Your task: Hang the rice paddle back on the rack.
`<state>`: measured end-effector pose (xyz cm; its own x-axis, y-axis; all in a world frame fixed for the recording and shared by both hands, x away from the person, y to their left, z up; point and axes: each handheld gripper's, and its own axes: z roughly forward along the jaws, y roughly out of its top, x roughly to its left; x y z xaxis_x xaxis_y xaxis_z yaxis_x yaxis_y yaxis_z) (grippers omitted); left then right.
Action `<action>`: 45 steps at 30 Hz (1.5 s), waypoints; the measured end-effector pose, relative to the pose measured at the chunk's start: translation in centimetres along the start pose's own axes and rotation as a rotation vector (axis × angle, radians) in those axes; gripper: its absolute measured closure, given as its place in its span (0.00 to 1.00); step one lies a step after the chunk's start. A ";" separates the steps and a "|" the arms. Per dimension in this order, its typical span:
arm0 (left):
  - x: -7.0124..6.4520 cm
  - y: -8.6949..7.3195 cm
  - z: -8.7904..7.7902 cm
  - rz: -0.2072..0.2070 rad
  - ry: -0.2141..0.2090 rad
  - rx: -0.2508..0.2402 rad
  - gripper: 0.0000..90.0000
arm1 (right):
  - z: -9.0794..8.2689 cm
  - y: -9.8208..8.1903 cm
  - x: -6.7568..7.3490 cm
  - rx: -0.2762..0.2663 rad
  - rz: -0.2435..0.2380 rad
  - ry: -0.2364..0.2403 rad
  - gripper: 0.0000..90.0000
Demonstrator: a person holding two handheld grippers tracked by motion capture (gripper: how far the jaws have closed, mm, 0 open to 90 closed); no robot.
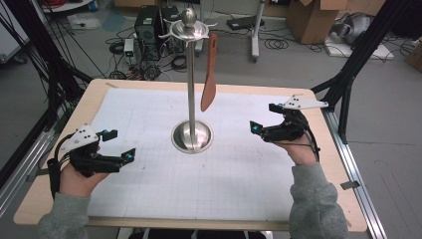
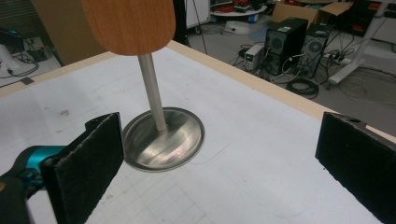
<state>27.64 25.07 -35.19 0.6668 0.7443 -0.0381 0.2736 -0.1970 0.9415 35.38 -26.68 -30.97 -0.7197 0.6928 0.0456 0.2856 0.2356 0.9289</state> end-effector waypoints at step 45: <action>0.2 -0.4 0.2 -0.008 0.004 0.009 0.11 | -3.7 -7.4 -1.9 -0.041 0.081 -0.054 0.00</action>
<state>27.80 25.22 -35.61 0.6616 0.7485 -0.0444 0.2851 -0.1963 0.9382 32.31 -32.26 -36.59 -0.6601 0.7442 0.1022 0.3145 0.1502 0.9373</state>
